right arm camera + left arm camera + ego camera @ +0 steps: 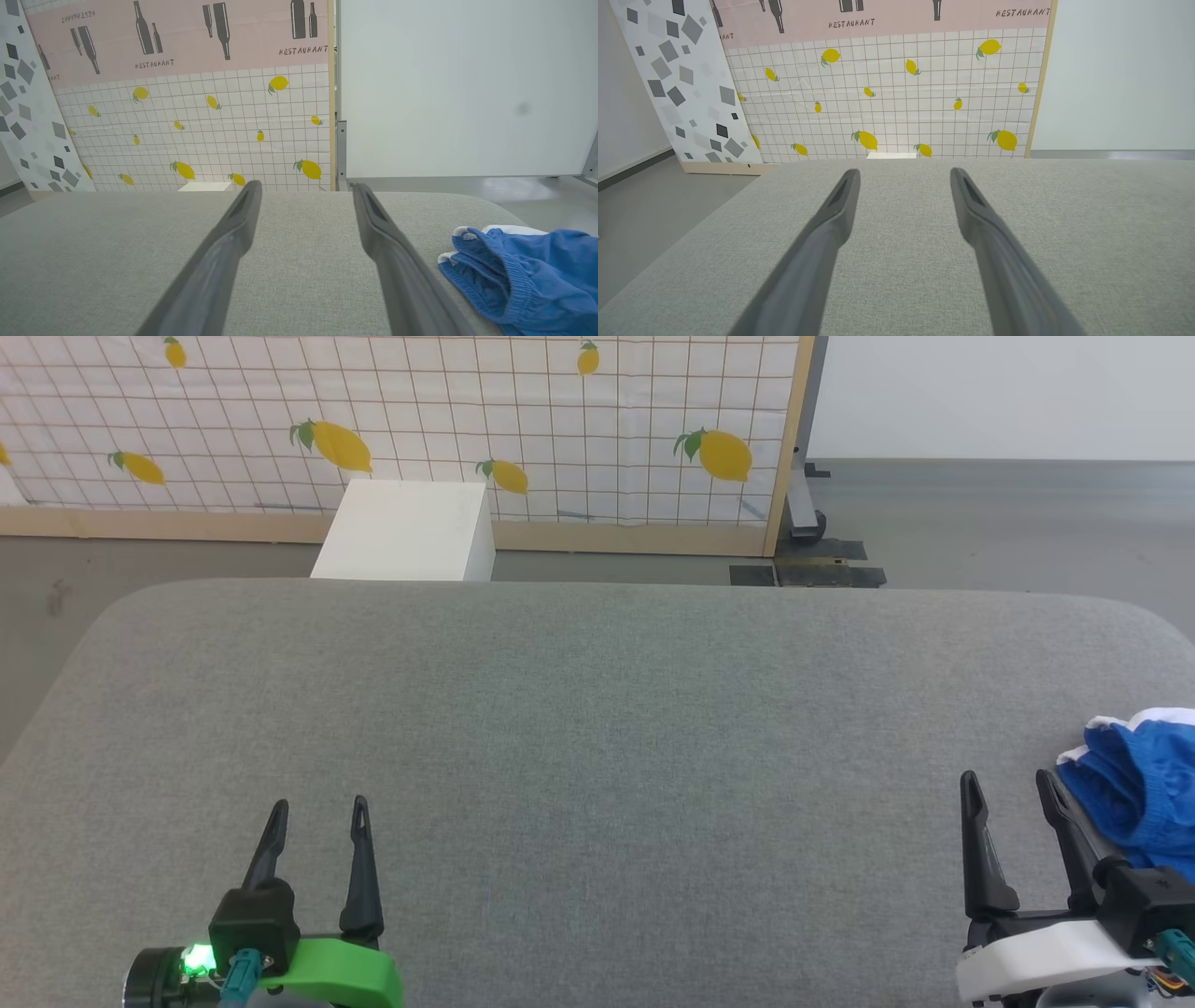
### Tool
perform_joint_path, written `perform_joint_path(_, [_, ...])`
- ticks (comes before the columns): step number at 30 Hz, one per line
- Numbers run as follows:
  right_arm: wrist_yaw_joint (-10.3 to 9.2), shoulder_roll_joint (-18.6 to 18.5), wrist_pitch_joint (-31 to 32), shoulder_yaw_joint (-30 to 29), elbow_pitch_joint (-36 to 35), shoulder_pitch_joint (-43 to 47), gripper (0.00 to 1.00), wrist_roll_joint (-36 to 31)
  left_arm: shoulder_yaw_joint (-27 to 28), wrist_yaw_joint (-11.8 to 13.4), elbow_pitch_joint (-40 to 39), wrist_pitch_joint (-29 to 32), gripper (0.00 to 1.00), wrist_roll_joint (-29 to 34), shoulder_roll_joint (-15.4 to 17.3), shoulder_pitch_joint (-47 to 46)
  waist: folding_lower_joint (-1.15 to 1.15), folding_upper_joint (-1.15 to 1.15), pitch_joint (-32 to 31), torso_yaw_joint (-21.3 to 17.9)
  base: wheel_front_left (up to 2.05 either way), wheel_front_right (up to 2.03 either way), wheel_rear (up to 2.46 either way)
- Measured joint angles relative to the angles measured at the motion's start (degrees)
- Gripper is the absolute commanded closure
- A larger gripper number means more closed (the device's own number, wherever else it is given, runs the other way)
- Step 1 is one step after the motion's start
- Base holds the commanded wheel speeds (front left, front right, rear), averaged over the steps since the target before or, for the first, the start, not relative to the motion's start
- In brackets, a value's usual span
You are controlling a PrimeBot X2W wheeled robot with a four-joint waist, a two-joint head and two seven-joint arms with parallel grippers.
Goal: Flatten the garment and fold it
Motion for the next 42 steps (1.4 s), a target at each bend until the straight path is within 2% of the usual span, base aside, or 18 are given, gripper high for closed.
perform_joint_path(4, [0.0,0.0,0.0,0.1,0.0,0.0,0.0,-0.1,0.2,-0.4,0.1,0.0,0.0,-0.1,-0.1,0.0,0.0,0.0,0.2,0.0,0.0,0.0,0.0])
perform_joint_path(5, [0.0,0.0,0.1,0.0,0.0,0.0,1.0,-0.1,0.2,-0.4,0.1,0.0,1.0,-0.1,-0.1,0.0,0.0,0.0,0.3,0.0,0.0,0.0,0.0])
perform_joint_path(42, [0.0,0.0,4.3,1.7,-1.1,-0.2,1.0,-1.6,0.1,-0.4,-0.9,4.5,1.0,0.2,-0.2,-0.3,0.0,0.0,1.1,-0.6,0.0,0.0,0.0])
